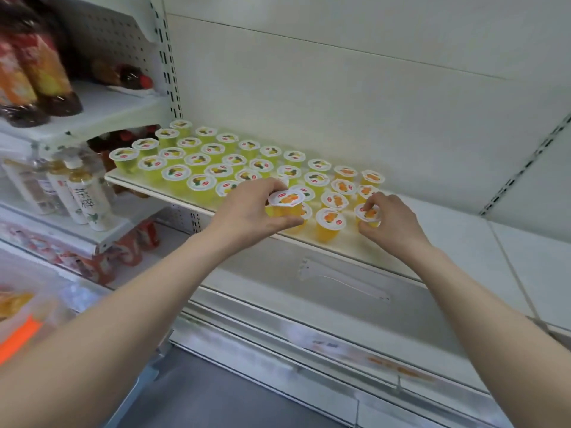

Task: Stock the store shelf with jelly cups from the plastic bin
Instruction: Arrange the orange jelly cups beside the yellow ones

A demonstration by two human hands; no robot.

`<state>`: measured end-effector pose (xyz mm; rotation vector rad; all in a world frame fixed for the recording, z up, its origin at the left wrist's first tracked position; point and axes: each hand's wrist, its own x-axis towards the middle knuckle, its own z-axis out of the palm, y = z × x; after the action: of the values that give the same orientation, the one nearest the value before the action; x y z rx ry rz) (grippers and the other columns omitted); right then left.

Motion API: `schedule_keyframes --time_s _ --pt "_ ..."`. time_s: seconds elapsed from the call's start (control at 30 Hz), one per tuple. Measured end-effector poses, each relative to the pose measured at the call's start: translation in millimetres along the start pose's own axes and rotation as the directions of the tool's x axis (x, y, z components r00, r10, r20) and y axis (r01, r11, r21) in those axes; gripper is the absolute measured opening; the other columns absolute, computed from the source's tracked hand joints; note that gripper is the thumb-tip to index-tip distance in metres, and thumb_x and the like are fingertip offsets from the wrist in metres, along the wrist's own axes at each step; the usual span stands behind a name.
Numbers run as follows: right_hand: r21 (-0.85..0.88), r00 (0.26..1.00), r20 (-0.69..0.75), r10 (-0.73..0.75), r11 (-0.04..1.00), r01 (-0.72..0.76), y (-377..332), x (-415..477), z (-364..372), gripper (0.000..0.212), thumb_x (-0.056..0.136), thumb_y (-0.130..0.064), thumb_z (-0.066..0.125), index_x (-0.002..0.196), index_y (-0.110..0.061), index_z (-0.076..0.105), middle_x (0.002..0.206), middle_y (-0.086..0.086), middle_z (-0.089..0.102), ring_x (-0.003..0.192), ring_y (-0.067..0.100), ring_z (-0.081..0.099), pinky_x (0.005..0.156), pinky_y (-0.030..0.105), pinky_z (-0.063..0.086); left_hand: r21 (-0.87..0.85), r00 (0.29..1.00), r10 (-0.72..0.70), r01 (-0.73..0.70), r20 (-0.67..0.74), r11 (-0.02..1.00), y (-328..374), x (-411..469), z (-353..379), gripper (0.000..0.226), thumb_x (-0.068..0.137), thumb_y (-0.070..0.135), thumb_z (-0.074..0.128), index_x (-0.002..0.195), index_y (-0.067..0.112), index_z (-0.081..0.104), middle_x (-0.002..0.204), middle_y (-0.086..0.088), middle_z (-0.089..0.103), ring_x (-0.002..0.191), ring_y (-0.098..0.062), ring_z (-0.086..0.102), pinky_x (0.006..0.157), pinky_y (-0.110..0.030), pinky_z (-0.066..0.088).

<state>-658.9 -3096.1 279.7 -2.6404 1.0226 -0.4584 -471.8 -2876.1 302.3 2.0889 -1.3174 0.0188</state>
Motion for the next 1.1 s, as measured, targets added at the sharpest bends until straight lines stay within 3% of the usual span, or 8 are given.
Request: schedule_keyframes --time_s 0.23,0.37,0.53,0.7,0.87,1.0,1.1 --pt "0.076 0.994 -0.084 -0.074 0.994 0.080 13 7 7 0.023 0.084 -0.030 0.069 0.100 -0.022 0.055 0.110 -0.002 0.043 0.083 0.021 0.055 0.076 0.029 0.038 0.034 0.998 0.048 -0.046 -0.034 0.998 10 9 12 0.061 0.072 0.061 0.071 0.121 0.025 0.061 0.114 0.006 0.058 0.109 -0.015 0.050 0.094 -0.028 0.040" --pt "-0.075 0.982 -0.066 -0.175 0.983 0.170 20 8 4 0.025 0.083 -0.036 0.067 0.102 -0.022 0.058 0.108 -0.002 0.051 0.091 0.021 0.054 0.074 0.030 0.039 0.038 0.993 0.115 -0.114 -0.013 0.993 31 15 22 0.057 0.074 0.057 0.068 0.122 0.027 0.059 0.117 0.009 0.060 0.112 -0.013 0.049 0.093 -0.026 0.040" --pt "-0.165 0.962 -0.132 -0.241 0.962 0.219 36 14 -17 0.030 0.095 -0.039 0.054 0.113 -0.019 0.066 0.116 0.004 0.061 0.110 0.029 0.051 0.093 0.041 0.043 0.072 0.971 0.237 -0.240 0.039 0.968 63 27 42 0.059 0.070 0.054 0.063 0.122 0.026 0.059 0.115 0.007 0.062 0.108 -0.018 0.049 0.094 -0.031 0.040" --pt "-0.311 0.960 -0.125 -0.251 0.929 0.202 51 26 -34 0.040 0.098 -0.039 0.044 0.125 -0.016 0.062 0.123 0.010 0.061 0.117 0.035 0.050 0.091 0.045 0.041 0.218 0.934 0.331 -0.355 0.138 0.909 88 39 74 0.062 0.072 0.058 0.067 0.124 0.025 0.058 0.113 0.005 0.065 0.114 -0.021 0.047 0.099 -0.032 0.036" --pt "-0.320 0.960 -0.085 -0.268 0.920 0.228 56 30 -35 0.042 0.098 -0.043 0.048 0.130 -0.019 0.059 0.127 0.009 0.058 0.122 0.033 0.048 0.097 0.046 0.039 0.218 0.941 0.297 -0.328 0.162 0.919 92 42 99 0.056 0.071 0.053 0.069 0.115 0.024 0.053 0.106 0.006 0.067 0.113 -0.022 0.046 0.098 -0.033 0.034" --pt "-0.313 0.944 -0.081 -0.320 0.908 0.281 58 31 -34 0.058 0.093 -0.053 0.032 0.133 -0.019 0.056 0.128 0.009 0.058 0.118 0.033 0.052 0.094 0.046 0.041 0.284 0.939 0.316 -0.344 0.138 0.895 88 41 112 0.047 0.072 0.050 0.070 0.105 0.020 0.057 0.096 0.003 0.067 0.106 -0.026 0.049 0.096 -0.036 0.034" --pt "-0.326 0.933 -0.080 -0.350 0.894 0.308 58 33 -34 0.057 0.094 -0.052 0.031 0.138 -0.022 0.051 0.132 0.008 0.055 0.119 0.032 0.051 0.095 0.045 0.041 0.305 0.941 0.325 -0.339 0.097 0.890 85 42 119 0.047 0.070 0.052 0.071 0.100 0.018 0.059 0.088 0.001 0.068 0.103 -0.029 0.052 0.096 -0.040 0.035"
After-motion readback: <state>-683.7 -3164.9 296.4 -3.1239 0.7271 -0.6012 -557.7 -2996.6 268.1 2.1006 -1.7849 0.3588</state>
